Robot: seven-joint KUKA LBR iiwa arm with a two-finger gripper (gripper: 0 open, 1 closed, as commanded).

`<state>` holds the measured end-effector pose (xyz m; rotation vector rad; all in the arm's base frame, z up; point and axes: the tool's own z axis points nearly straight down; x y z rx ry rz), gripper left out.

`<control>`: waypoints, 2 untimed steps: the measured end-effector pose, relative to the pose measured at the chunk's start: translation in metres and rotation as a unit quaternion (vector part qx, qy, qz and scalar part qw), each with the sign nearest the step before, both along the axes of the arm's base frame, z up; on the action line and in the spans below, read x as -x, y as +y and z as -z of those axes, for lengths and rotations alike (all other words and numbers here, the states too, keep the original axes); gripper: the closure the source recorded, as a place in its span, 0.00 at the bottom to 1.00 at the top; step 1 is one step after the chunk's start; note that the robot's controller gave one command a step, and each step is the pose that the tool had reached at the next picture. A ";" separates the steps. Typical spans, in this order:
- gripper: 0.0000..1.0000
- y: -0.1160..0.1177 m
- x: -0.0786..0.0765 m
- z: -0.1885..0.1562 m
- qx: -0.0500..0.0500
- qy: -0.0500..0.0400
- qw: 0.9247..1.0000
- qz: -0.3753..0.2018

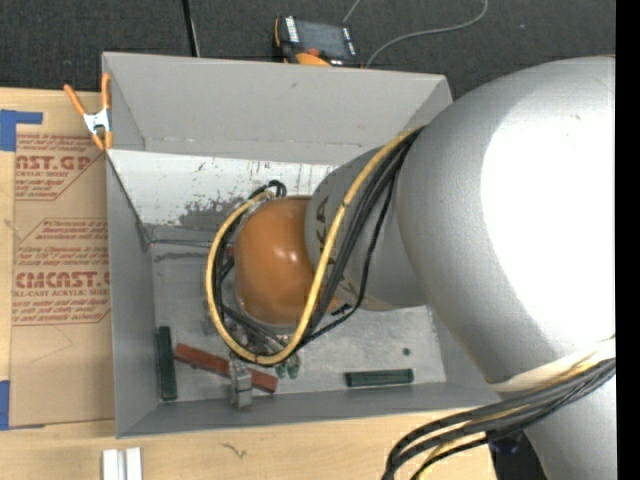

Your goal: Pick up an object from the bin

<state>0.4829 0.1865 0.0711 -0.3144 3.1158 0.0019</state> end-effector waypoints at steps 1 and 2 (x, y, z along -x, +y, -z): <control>1.00 0.000 0.002 0.001 0.001 0.005 1.000 0.000; 1.00 0.007 -0.025 -0.159 -0.001 0.000 1.000 0.015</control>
Offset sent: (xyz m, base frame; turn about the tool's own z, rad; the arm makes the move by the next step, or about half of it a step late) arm 0.0000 0.0000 0.0000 0.0000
